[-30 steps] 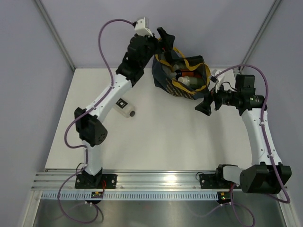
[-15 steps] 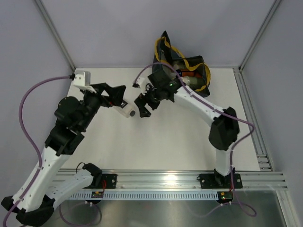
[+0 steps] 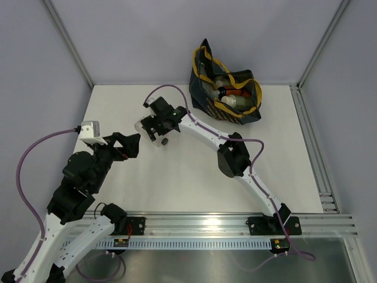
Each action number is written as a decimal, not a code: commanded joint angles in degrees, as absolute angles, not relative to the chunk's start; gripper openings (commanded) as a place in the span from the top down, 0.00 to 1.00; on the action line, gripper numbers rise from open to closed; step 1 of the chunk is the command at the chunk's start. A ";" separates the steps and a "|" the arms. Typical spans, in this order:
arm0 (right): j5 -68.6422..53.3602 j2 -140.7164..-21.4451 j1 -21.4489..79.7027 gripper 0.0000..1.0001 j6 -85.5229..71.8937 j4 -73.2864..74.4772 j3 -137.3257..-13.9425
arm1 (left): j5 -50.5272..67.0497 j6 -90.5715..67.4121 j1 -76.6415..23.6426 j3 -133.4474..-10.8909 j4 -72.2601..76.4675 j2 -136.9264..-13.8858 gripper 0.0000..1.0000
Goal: Place the personal care products into the canvas bag
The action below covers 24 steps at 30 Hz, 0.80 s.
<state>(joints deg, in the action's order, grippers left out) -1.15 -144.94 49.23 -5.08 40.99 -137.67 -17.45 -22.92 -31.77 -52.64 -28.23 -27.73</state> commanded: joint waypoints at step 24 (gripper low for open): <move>1.16 -150.92 50.10 0.73 1.04 39.46 -138.79 | -21.71 -29.00 -31.64 -44.30 -27.25 -24.44 0.01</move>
<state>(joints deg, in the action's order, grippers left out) 3.81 -153.16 49.67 -1.78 37.89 -141.27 -19.79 -28.14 -31.77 -44.49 -29.82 -25.21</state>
